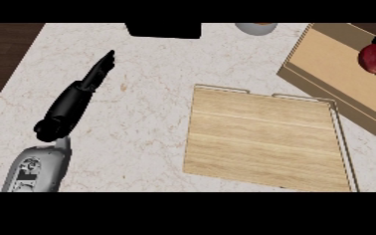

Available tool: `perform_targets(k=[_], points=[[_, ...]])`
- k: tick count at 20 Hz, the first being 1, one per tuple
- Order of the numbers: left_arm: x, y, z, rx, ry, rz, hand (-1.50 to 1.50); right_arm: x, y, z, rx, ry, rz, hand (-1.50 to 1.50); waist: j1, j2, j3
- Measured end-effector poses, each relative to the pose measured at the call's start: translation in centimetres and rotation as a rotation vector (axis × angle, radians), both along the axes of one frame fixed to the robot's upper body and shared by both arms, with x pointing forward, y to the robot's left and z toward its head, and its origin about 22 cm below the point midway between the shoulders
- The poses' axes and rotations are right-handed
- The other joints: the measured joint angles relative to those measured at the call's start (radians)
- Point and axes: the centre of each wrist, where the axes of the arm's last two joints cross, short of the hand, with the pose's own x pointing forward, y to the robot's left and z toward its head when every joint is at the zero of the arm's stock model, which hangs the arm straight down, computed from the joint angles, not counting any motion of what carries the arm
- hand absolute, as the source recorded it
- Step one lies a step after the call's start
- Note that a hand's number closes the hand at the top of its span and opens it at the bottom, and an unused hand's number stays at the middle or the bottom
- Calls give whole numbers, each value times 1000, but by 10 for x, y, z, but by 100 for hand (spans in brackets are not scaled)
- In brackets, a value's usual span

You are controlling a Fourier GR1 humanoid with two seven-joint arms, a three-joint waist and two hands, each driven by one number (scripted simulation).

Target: Pick the pear from the tray and place it in the cardboard box

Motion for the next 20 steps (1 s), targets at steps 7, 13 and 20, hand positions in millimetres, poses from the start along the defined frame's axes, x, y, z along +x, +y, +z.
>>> perform_targets(k=[7,13,20], points=[[2,-3,-3,-3,-2,-5,0,-10,-22,-8,83,103,128,-150,3,4,2],[5,-1,-1,-8,0,-2,0,-5,-21,-5,466,-130,206,-150,-6,-1,5],[4,4,2,-5,-5,0,0,-19,-43,-7,976,-320,44,-150,-4,3,4]])
